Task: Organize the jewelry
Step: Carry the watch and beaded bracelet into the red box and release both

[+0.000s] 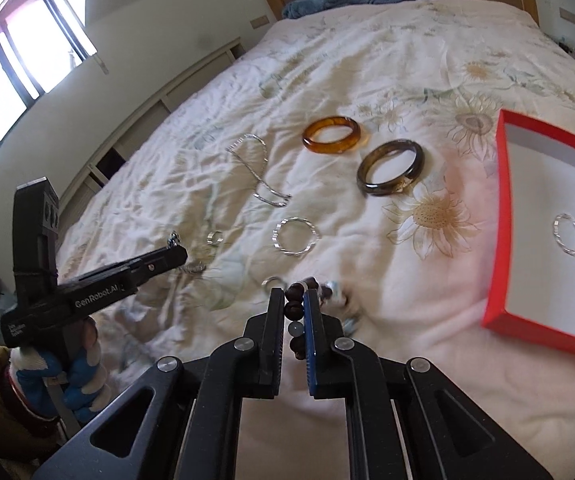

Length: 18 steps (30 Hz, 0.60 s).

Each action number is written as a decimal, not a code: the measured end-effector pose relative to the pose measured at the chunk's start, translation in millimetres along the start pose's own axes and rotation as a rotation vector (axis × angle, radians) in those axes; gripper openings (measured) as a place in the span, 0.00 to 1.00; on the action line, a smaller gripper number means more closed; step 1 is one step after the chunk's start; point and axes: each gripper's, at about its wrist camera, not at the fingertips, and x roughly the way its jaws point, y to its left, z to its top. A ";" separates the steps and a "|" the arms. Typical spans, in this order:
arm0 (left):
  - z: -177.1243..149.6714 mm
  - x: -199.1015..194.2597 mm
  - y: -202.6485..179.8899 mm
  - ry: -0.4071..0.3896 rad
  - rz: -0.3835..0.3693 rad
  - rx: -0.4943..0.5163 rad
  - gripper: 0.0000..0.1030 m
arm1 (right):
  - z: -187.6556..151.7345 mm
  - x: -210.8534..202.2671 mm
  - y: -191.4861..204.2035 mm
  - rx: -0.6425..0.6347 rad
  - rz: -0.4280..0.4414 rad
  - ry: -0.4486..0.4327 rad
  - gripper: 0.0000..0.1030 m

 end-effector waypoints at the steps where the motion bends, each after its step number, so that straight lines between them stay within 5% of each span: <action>1: -1.8 -6.3 -1.9 -0.005 -0.002 0.004 0.21 | -1.4 -7.4 2.3 -0.002 0.000 -0.009 0.09; 10: -12.5 -51.6 -33.9 -0.038 -0.049 0.054 0.21 | -16.6 -71.9 13.8 0.003 -0.014 -0.100 0.09; 18: -0.9 -55.6 -112.9 -0.041 -0.150 0.164 0.21 | -8.5 -130.8 -16.4 0.020 -0.075 -0.213 0.09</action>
